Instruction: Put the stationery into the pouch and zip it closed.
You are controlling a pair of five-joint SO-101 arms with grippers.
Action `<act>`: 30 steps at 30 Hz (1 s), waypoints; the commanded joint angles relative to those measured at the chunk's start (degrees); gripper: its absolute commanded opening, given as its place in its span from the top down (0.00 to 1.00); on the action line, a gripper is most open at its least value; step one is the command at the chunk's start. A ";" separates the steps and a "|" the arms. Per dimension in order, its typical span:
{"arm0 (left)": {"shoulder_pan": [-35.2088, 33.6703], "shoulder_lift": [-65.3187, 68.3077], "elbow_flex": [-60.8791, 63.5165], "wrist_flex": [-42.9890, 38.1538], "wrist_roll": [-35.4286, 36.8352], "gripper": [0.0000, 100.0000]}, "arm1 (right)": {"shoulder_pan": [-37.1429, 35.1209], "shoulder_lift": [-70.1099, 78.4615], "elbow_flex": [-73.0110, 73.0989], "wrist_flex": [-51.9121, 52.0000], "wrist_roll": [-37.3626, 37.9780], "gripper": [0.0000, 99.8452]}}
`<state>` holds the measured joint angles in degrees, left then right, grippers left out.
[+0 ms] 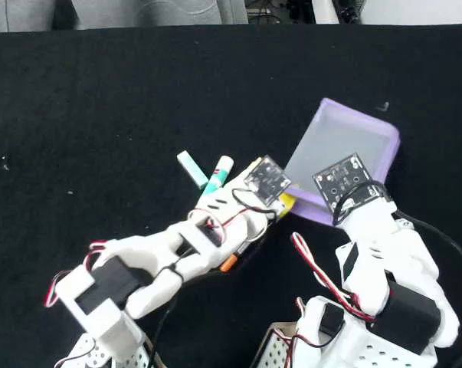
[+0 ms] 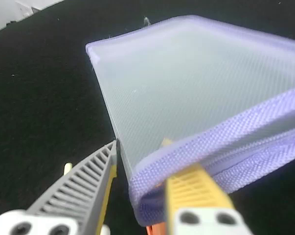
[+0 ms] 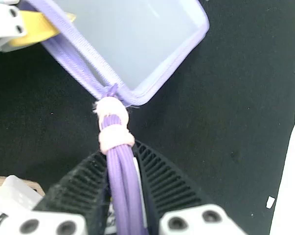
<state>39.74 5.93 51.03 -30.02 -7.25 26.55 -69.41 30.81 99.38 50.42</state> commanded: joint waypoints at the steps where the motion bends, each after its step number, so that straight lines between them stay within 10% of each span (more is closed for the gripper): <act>1: -0.66 1.49 -7.08 -1.14 -0.53 0.98 | -0.88 -0.22 -2.68 1.32 -0.53 0.99; 22: -13.76 -31.74 9.45 0.00 -0.62 0.97 | -0.44 0.22 -2.59 -3.08 -6.59 0.99; 30: -17.54 -47.74 10.86 19.16 -4.75 0.97 | -0.88 0.13 -2.59 -3.16 -6.59 0.99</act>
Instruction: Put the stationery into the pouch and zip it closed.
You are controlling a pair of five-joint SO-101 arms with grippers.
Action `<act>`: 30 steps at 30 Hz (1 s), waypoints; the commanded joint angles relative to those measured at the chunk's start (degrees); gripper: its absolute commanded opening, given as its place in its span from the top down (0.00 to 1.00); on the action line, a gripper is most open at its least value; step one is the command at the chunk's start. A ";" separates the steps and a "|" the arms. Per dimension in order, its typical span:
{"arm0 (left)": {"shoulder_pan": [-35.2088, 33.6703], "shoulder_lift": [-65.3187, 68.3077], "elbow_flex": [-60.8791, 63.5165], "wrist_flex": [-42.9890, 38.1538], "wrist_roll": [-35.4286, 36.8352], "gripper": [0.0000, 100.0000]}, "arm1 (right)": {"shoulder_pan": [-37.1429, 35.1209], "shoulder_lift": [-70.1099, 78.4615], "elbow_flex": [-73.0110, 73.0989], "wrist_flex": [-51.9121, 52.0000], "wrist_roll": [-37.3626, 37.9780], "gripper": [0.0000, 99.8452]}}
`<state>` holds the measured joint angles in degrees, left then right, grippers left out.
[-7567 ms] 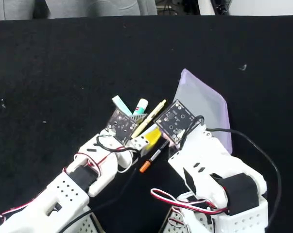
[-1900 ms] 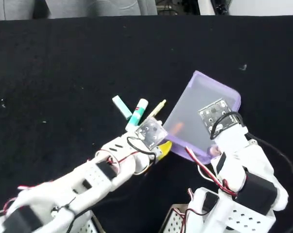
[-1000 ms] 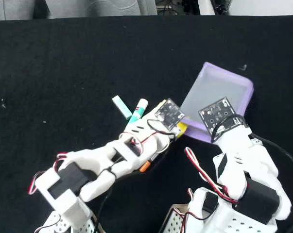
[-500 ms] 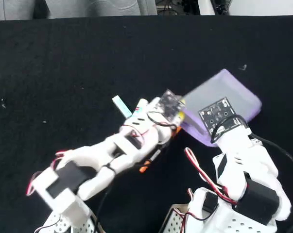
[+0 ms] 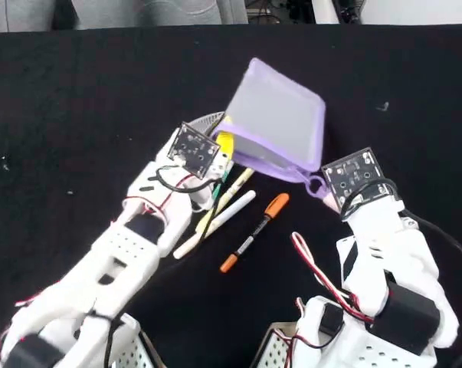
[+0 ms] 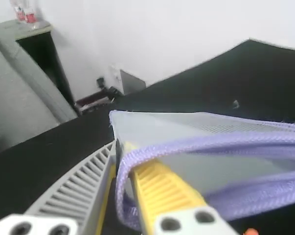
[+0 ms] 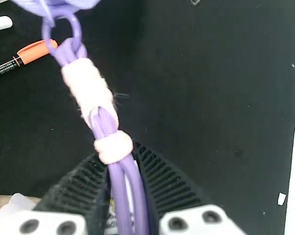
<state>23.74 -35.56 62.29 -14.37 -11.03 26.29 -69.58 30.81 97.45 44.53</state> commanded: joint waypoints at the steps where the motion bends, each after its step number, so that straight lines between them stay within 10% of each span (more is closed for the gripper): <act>1: -1.54 -7.47 -0.31 4.22 -1.05 0.97 | -0.62 0.31 -2.68 -1.49 -0.70 0.99; 17: -16.40 -10.64 0.04 7.65 -1.14 0.97 | -0.26 0.04 -2.51 -2.73 -2.29 0.99; 30: -14.90 -11.25 -0.40 7.65 -1.14 0.97 | -0.62 0.13 -0.40 -2.64 -4.75 0.86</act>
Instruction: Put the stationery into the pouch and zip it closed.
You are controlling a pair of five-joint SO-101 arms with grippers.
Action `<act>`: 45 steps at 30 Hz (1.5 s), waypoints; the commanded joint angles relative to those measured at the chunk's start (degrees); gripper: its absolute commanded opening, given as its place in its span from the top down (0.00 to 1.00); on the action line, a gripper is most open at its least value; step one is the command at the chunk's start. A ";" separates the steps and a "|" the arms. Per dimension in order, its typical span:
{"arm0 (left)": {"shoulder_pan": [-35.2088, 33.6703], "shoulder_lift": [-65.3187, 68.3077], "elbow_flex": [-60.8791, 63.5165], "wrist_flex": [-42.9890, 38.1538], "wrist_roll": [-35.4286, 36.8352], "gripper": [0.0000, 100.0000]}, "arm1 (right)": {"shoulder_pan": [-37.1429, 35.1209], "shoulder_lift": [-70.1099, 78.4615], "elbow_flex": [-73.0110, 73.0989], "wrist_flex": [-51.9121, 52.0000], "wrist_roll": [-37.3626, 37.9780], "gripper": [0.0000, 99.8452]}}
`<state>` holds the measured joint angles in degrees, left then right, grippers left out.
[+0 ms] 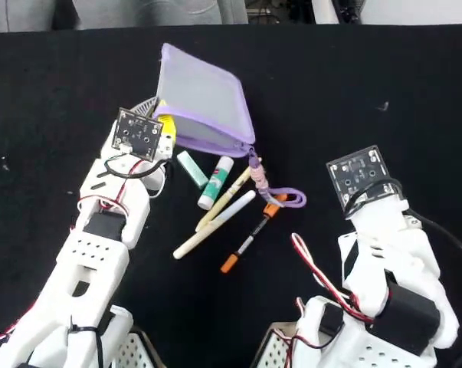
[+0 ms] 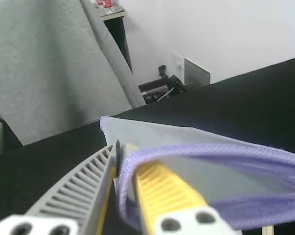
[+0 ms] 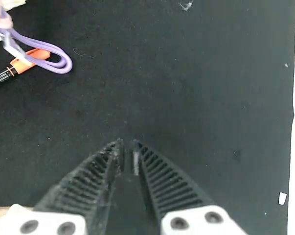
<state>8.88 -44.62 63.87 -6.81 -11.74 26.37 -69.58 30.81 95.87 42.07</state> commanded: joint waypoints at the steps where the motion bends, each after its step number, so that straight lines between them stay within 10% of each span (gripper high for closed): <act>1: -1.19 -2.20 -2.15 0.35 -0.44 0.97 | -0.70 0.13 0.31 -1.49 -4.04 0.81; 6: -8.66 -2.29 -7.43 8.79 0.00 0.97 | -0.70 0.57 4.18 -5.71 -7.56 0.67; 15: -21.85 -2.29 -20.44 24.44 4.66 0.97 | -8.70 1.63 6.29 -4.84 -20.22 0.73; 45: -31.69 -1.58 -19.91 25.32 5.63 0.97 | -37.10 47.96 -1.19 -20.75 -58.46 0.74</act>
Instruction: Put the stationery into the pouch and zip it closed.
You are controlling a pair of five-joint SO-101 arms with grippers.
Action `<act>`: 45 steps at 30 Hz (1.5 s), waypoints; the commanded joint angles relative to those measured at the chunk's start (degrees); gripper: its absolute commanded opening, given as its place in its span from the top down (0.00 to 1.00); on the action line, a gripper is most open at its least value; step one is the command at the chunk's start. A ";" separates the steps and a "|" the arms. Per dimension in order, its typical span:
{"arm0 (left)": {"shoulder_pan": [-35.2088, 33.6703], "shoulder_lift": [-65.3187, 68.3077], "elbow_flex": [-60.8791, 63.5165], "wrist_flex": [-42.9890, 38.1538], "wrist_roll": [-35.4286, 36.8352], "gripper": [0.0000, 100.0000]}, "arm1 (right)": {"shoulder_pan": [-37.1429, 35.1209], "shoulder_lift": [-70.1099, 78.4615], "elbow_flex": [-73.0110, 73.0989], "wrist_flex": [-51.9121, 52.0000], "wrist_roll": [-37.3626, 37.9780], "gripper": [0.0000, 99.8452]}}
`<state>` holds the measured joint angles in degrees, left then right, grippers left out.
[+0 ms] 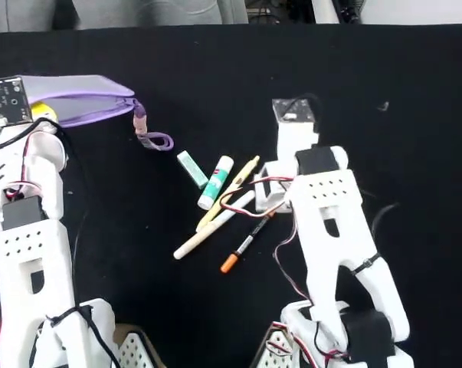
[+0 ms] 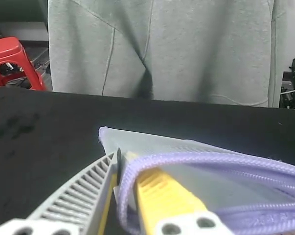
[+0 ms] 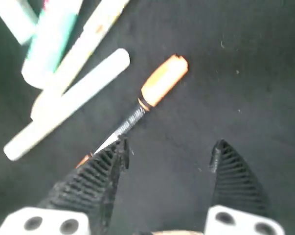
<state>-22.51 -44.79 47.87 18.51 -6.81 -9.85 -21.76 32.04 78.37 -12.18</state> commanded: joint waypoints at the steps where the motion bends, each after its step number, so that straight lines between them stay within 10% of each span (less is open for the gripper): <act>1: -0.22 -1.41 -3.91 0.00 0.70 0.97 | -0.79 0.13 -1.98 -4.40 -5.71 0.74; 11: 0.57 -1.41 -3.03 0.00 0.79 0.97 | -0.70 0.13 8.92 -21.63 -16.53 0.74; 27: 0.57 -1.41 -3.03 0.00 0.79 0.97 | -0.62 27.30 -4.09 -17.05 -16.70 0.74; 36: 0.66 -1.41 -2.07 -0.35 0.79 0.97 | -0.53 33.89 -9.54 -15.65 -9.93 0.98; 45: 4.26 -1.49 -1.89 0.00 0.79 0.97 | 3.43 32.57 -9.54 -15.47 -7.74 0.99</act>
<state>-20.92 -44.79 47.87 18.51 -6.81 -7.56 12.35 25.63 63.08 -20.97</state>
